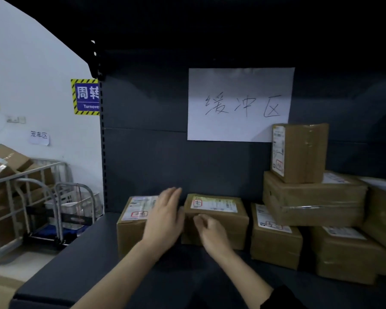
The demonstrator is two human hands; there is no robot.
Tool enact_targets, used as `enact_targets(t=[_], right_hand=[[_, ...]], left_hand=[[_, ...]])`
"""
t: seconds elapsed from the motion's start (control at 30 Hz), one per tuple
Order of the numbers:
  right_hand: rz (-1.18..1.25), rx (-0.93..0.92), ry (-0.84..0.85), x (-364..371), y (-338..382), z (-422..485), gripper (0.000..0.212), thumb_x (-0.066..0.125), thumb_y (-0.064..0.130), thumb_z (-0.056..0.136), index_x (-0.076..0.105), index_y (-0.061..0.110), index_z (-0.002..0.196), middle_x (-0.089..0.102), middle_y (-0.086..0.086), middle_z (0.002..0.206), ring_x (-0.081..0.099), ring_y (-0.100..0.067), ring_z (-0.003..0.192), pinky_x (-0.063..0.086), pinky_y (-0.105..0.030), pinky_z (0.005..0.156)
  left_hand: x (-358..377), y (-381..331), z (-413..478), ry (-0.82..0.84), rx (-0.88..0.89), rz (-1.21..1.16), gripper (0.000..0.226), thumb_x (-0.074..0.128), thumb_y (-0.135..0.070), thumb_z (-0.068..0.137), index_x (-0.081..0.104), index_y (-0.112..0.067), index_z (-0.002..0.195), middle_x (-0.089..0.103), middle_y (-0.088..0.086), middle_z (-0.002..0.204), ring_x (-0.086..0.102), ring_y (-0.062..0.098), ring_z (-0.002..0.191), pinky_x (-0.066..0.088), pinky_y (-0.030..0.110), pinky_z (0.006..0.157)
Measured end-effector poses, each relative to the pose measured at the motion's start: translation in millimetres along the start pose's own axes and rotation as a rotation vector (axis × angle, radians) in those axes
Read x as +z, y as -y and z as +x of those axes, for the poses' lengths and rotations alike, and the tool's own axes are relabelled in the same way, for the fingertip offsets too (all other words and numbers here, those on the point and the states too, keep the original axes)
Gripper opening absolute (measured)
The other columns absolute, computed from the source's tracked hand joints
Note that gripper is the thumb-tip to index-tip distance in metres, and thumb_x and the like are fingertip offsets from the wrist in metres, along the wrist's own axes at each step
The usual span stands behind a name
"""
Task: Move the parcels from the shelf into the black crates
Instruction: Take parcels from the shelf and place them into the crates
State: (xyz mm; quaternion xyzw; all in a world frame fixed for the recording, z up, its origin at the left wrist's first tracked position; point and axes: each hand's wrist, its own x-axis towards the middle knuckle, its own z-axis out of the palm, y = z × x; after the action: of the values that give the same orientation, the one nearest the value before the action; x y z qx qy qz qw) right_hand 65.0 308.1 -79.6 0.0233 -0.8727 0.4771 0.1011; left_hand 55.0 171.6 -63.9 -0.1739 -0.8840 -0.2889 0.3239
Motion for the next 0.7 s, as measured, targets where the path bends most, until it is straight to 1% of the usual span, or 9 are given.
enact_targets(t=[0.1,0.2,0.3,0.37,0.43,0.5,0.6,0.63,0.7], right_hand=[[-0.151,-0.044,-0.205,-27.7,-18.1,5.4,0.034,0.041,0.028,0.098,0.054,0.013,0.126,0.053,-0.004,0.125,0.049,-0.018,0.120,0.035,-0.022,0.095],[-0.212,-0.019,-0.279,-49.9,-30.4,7.4,0.038,0.039,0.028,0.099,0.048,0.012,0.132,0.046,-0.005,0.128,0.049,-0.016,0.113,0.036,-0.021,0.091],[-0.231,-0.020,-0.291,-55.8,-36.9,4.9,0.039,0.039,0.029,0.099,0.045,0.012,0.133,0.042,-0.005,0.131,0.050,-0.010,0.099,0.036,-0.017,0.085],[-0.234,-0.025,-0.293,-53.1,-38.9,2.7,0.040,0.041,0.029,0.098,0.044,0.012,0.135,0.037,-0.004,0.135,0.051,-0.009,0.101,0.037,-0.016,0.086],[-0.253,-0.064,-0.278,-49.1,-40.0,0.3,0.038,0.042,0.028,0.098,0.048,0.012,0.132,0.036,-0.002,0.136,0.048,-0.005,0.104,0.035,-0.013,0.090],[-0.286,-0.120,-0.270,-46.7,-39.6,-3.0,0.035,0.044,0.027,0.097,0.053,0.012,0.128,0.038,0.001,0.133,0.045,-0.001,0.105,0.033,-0.012,0.094],[-0.328,-0.179,-0.261,-47.3,-42.5,-6.8,0.035,0.044,0.026,0.097,0.056,0.012,0.127,0.041,0.003,0.131,0.047,-0.007,0.116,0.033,-0.014,0.099],[-0.339,-0.188,-0.259,-48.8,-44.1,-8.8,0.035,0.044,0.026,0.097,0.056,0.013,0.127,0.042,0.003,0.131,0.046,-0.007,0.118,0.032,-0.014,0.098],[-0.344,-0.192,-0.260,-52.8,-48.3,-12.8,0.035,0.044,0.027,0.097,0.056,0.013,0.127,0.042,0.005,0.128,0.046,-0.005,0.112,0.033,-0.011,0.092]], left_hand=[[31.4,-17.4,3.0,0.138,-0.071,-0.101,0.051,0.043,-0.020,0.096,0.028,-0.017,0.144,0.028,0.003,0.150,0.024,0.019,0.140,0.026,0.025,0.109],[48.9,-15.4,7.8,0.285,-0.379,-0.318,0.057,0.044,-0.023,0.096,0.019,-0.019,0.147,0.027,0.007,0.150,0.028,0.024,0.138,0.031,0.029,0.105],[55.4,-10.8,10.0,0.329,-0.615,-0.563,0.065,0.045,-0.022,0.097,0.007,-0.015,0.149,0.030,0.008,0.150,0.033,0.026,0.136,0.033,0.031,0.103],[57.2,-10.9,6.1,0.291,-0.627,-0.619,0.064,0.047,-0.020,0.096,0.011,-0.014,0.149,0.035,0.008,0.148,0.037,0.024,0.133,0.034,0.032,0.101],[57.5,-15.0,-5.4,0.260,-0.585,-0.610,0.057,0.050,-0.019,0.094,0.024,-0.016,0.145,0.044,0.006,0.139,0.046,0.020,0.121,0.040,0.031,0.097],[57.7,-20.3,-24.5,0.266,-0.531,-0.604,0.051,0.055,-0.021,0.091,0.034,-0.021,0.137,0.047,0.003,0.132,0.051,0.017,0.114,0.045,0.037,0.099],[52.7,-26.3,-44.1,0.266,-0.486,-0.591,0.038,0.057,-0.024,0.090,0.043,-0.020,0.125,0.054,0.003,0.119,0.056,0.015,0.106,0.050,0.033,0.092],[50.0,-26.5,-41.8,0.240,-0.487,-0.568,0.038,0.056,-0.025,0.090,0.043,-0.018,0.125,0.053,0.004,0.118,0.055,0.016,0.105,0.050,0.031,0.090],[46.9,-21.2,-23.9,0.170,-0.525,-0.508,0.045,0.054,-0.027,0.092,0.040,-0.013,0.131,0.047,0.008,0.127,0.050,0.023,0.115,0.045,0.035,0.097]])
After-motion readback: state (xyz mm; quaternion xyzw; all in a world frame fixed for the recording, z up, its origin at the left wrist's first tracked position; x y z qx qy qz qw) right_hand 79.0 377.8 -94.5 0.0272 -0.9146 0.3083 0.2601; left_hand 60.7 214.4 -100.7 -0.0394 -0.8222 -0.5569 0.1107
